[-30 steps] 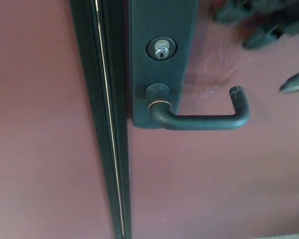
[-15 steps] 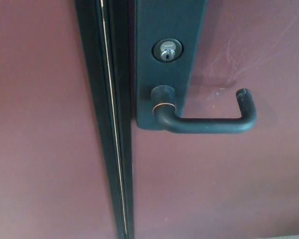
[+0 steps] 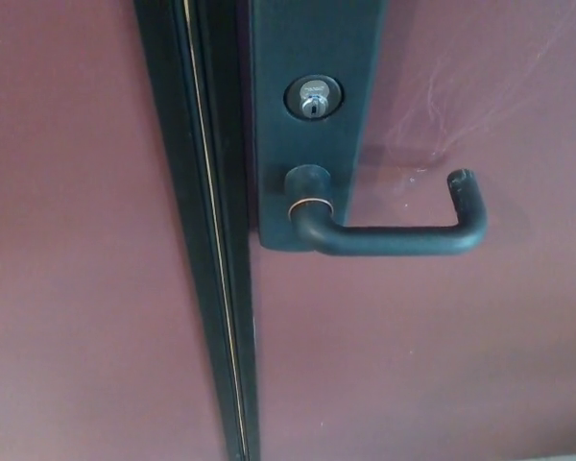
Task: The robot walks towards the door handle and put its right hand on it and twist the handle
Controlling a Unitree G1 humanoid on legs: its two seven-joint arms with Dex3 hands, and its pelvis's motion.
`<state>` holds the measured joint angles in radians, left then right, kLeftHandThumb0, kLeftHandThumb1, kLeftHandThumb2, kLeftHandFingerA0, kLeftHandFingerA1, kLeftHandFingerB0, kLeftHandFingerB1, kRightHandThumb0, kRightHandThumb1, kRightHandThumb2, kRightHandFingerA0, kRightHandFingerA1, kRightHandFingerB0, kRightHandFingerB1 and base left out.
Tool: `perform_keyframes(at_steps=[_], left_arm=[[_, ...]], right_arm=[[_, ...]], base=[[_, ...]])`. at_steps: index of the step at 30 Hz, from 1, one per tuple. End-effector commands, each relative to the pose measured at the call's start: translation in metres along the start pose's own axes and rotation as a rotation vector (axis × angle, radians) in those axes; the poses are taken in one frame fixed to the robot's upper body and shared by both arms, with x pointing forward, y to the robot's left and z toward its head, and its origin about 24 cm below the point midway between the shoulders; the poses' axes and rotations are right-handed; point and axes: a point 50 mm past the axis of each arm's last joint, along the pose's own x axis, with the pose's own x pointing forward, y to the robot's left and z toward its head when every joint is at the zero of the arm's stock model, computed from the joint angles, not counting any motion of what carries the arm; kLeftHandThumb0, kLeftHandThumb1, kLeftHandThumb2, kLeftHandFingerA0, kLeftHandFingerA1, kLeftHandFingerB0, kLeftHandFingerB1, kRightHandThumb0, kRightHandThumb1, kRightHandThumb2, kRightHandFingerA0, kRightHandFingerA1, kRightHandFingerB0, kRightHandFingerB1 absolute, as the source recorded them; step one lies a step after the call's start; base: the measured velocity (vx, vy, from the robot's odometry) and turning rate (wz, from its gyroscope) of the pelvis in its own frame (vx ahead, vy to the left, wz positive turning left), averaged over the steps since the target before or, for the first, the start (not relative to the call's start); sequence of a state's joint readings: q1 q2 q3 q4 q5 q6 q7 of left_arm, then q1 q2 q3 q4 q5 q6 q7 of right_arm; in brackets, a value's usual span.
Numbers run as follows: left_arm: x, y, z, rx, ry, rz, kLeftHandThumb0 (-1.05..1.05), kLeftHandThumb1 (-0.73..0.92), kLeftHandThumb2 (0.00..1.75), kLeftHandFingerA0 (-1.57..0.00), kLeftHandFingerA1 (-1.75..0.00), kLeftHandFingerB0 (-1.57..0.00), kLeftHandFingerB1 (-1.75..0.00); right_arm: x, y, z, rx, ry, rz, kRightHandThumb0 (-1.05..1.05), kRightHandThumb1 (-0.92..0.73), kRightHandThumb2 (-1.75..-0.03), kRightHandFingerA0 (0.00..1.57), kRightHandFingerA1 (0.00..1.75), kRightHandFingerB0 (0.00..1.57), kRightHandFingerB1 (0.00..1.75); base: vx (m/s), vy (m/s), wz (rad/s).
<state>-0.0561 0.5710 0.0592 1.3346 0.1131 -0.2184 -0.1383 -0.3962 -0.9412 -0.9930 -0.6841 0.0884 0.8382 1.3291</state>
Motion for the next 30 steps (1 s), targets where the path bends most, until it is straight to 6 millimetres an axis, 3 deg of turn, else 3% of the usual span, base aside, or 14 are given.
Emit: perform_keyframes(at_steps=[1, 3, 4, 5, 9, 10, 12, 15, 17, 19, 22, 23, 25, 30], left_arm=[[-0.001, -0.011, -0.008, -0.125, 0.032, -0.081, -0.71, 0.67, 1.00, -0.46, -0.55, -0.36, -0.50], [0.000, -0.012, -0.008, -0.130, 0.031, -0.083, -0.71, 0.67, 1.00, -0.46, -0.55, -0.36, -0.50], [-0.001, -0.012, -0.011, -0.128, 0.043, -0.087, -0.72, 0.84, 0.65, -0.53, -0.41, -0.42, -0.36], [-0.002, -0.012, -0.011, -0.121, 0.041, -0.094, -0.72, 0.85, 0.66, -0.51, -0.41, -0.41, -0.37], [-0.002, -0.012, -0.011, -0.119, 0.040, -0.097, -0.72, 0.85, 0.66, -0.51, -0.41, -0.41, -0.37], [0.000, -0.013, -0.007, -0.096, 0.028, -0.095, -0.78, 0.75, 0.74, -0.49, -0.45, -0.38, -0.39], [0.000, -0.015, -0.006, -0.093, 0.023, -0.099, -0.78, 0.75, 0.74, -0.49, -0.45, -0.38, -0.39], [0.000, -0.015, -0.006, -0.094, 0.022, -0.098, -0.78, 0.75, 0.74, -0.49, -0.45, -0.38, -0.39], [0.001, -0.017, -0.003, -0.125, 0.003, -0.078, -0.77, 0.75, 0.73, -0.49, -0.45, -0.38, -0.39], [0.003, -0.018, 0.005, -0.131, -0.014, -0.076, -0.77, 0.75, 0.73, -0.49, -0.45, -0.39, -0.39], [0.003, -0.018, 0.005, -0.131, -0.015, -0.076, -0.77, 0.75, 0.73, -0.49, -0.45, -0.39, -0.39], [0.005, -0.021, 0.009, -0.140, -0.025, -0.077, -0.77, 0.74, 0.73, -0.50, -0.45, -0.38, -0.39], [0.004, -0.024, 0.006, -0.142, -0.021, -0.083, -0.77, 0.74, 0.72, -0.50, -0.45, -0.38, -0.39], [0.004, -0.023, 0.006, -0.159, -0.023, -0.075, -0.77, 0.72, 0.75, -0.50, -0.47, -0.39, -0.41]], right_arm=[[-0.083, 0.089, -0.058, 0.285, 0.193, 0.075, -0.63, -0.44, -0.70, 0.26, 0.46, 0.18, 0.37], [-0.083, 0.091, -0.060, 0.288, 0.197, 0.077, -0.63, -0.44, -0.70, 0.26, 0.46, 0.18, 0.37], [-0.076, 0.116, -0.079, 0.344, 0.281, 0.141, -0.64, -0.46, -0.71, 0.26, 0.46, 0.18, 0.37], [-0.072, 0.128, -0.090, 0.367, 0.329, 0.186, -0.60, -0.55, -0.56, 0.30, 0.40, 0.21, 0.29], [-0.072, 0.135, -0.094, 0.369, 0.346, 0.201, -0.60, -0.55, -0.56, 0.30, 0.40, 0.21, 0.29], [-0.057, 0.180, -0.144, 0.449, 0.553, 0.288, -0.65, -0.49, -0.74, 0.25, 0.45, 0.17, 0.38], [-0.055, 0.208, -0.167, 0.420, 0.694, 0.279, -0.62, -0.50, -0.76, 0.29, 0.46, 0.18, 0.39], [-0.055, 0.215, -0.172, 0.402, 0.718, 0.274, -0.62, -0.50, -0.76, 0.29, 0.46, 0.18, 0.39], [-0.034, 0.266, -0.212, 0.371, 0.921, 0.205, -0.51, -0.62, -0.58, 0.45, 0.40, 0.31, 0.32], [-0.021, 0.282, -0.228, 0.386, 0.982, 0.188, -0.49, -0.62, -0.58, 0.47, 0.40, 0.33, 0.32], [-0.020, 0.284, -0.230, 0.380, 0.988, 0.186, -0.49, -0.62, -0.58, 0.47, 0.40, 0.33, 0.32], [-0.001, 0.329, -0.251, 0.486, 1.098, 0.169, -0.44, -0.61, -0.58, 0.60, 0.44, 0.38, 0.34], [0.001, 0.354, -0.255, 0.521, 1.158, 0.161, -0.52, -0.51, -0.79, 0.60, 0.57, 0.35, 0.46], [-0.004, 0.370, -0.260, 0.518, 1.203, 0.150, -0.54, -0.51, -0.81, 0.61, 0.59, 0.33, 0.46]], base=[[0.00, 0.000, 0.00], [0.00, 0.000, 0.00], [0.00, 0.000, 0.00], [0.00, 0.000, 0.00], [0.00, 0.000, 0.00], [0.00, 0.000, 0.00], [0.00, 0.000, 0.00], [0.00, 0.000, 0.00], [0.00, 0.000, 0.00], [0.00, 0.000, 0.00], [0.00, 0.000, 0.00], [0.00, 0.000, 0.00], [0.00, 0.000, 0.00], [0.00, 0.000, 0.00]])
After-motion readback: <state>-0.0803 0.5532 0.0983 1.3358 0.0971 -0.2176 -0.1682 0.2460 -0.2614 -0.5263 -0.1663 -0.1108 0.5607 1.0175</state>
